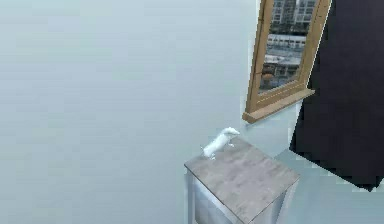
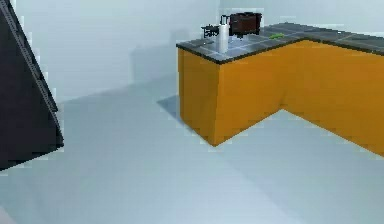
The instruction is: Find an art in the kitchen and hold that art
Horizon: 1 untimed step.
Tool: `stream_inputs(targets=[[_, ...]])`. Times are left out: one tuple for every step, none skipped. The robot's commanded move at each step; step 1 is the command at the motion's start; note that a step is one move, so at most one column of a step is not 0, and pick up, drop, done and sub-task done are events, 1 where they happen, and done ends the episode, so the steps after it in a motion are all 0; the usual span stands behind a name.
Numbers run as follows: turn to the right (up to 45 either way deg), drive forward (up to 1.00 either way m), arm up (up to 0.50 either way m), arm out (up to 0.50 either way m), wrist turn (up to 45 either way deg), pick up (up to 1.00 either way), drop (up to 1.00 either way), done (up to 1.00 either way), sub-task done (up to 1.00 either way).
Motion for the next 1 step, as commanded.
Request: stream_inputs(targets=[[0.0,0.35,0.0,0.0,0.0,0.0,0.0,0.0,0.0]])
